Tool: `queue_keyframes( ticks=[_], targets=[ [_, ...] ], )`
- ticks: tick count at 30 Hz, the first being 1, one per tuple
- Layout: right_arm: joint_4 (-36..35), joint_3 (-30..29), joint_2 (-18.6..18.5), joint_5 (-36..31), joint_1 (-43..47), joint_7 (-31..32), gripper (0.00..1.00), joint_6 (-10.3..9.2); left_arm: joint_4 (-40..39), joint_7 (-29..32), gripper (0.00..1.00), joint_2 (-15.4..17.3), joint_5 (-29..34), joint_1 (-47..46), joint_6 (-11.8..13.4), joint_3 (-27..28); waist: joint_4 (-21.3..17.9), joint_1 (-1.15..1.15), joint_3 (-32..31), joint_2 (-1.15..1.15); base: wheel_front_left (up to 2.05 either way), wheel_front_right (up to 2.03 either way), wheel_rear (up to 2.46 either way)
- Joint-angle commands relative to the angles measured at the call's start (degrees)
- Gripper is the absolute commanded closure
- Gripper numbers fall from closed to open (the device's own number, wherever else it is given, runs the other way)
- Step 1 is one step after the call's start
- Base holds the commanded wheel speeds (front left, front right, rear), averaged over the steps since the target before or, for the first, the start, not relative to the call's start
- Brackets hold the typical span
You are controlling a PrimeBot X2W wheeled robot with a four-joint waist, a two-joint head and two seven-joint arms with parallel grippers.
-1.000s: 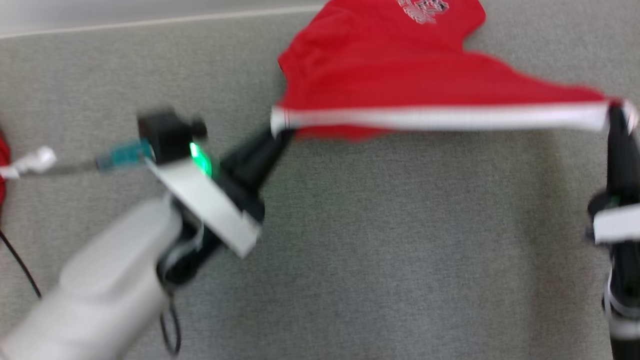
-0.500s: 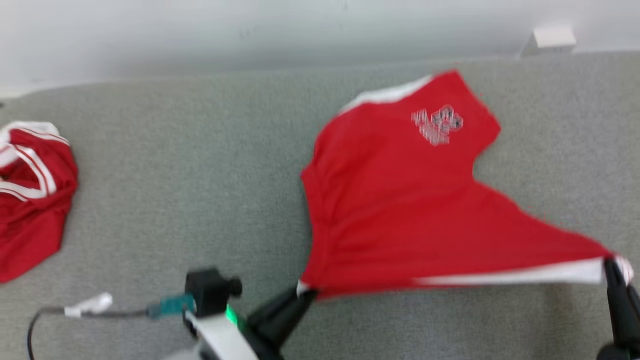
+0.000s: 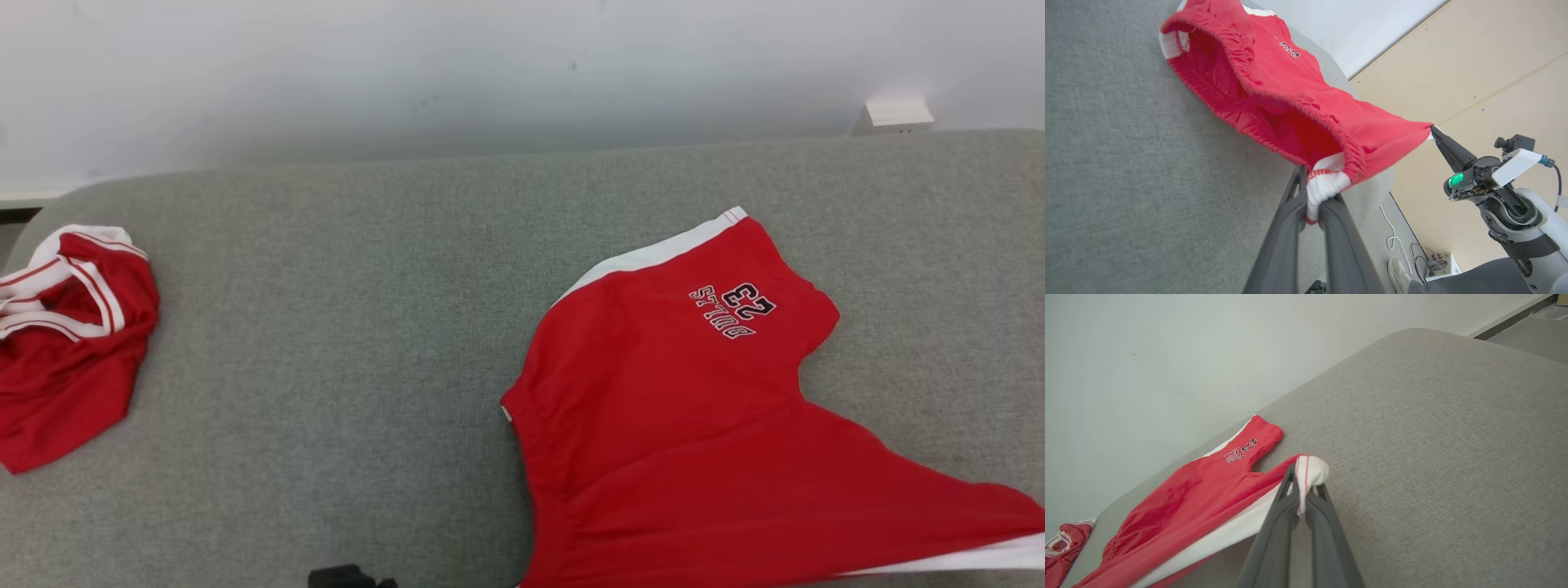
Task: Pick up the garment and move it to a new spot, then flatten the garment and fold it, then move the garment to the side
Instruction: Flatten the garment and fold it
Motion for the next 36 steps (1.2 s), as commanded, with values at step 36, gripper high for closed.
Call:
queue_keyframes(
  ticks=[36],
  targets=[
    [38.3, 12.5, -8.4, -18.7, -56.2, 7.4, 1.0, -0.24, 21.5, 12.6, 1.0, -17.2, -14.9, -30.3, -7.0, 7.9, 8.8, 0.02, 12.7, 0.0, 0.0, 0.0, 0.0]
  ],
)
